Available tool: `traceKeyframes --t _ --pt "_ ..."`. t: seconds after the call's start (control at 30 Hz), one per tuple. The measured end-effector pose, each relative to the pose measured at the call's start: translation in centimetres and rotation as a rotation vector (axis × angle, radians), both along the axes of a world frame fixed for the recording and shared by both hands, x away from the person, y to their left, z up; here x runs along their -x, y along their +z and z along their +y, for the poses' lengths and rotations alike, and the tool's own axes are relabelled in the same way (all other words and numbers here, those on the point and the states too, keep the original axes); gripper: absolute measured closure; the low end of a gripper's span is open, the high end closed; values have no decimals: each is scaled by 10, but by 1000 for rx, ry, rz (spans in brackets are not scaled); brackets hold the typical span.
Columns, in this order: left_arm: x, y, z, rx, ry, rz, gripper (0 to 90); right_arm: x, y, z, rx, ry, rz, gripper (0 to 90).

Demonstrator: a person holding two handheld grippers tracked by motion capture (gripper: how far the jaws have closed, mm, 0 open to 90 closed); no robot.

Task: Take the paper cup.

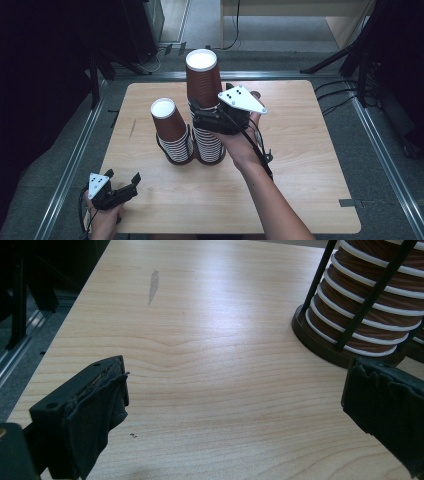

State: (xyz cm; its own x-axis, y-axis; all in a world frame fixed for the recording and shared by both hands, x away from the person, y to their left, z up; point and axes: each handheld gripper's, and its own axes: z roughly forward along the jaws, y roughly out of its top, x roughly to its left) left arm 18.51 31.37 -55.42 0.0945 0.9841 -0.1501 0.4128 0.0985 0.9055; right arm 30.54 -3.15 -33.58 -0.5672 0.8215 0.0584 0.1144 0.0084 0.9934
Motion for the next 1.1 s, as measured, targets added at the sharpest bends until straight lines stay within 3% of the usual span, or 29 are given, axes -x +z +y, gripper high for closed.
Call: traceKeyframes --t 0.47,0.73,1.1 --pt "0 0 0 0 -2 -2 0 -3 6 10 4 -10 -20 86" --pt "0 0 0 0 -2 -2 0 -9 7 9 -11 13 25 69" --pt "0 0 0 0 -2 -3 0 -14 7 15 -8 1 30 69"
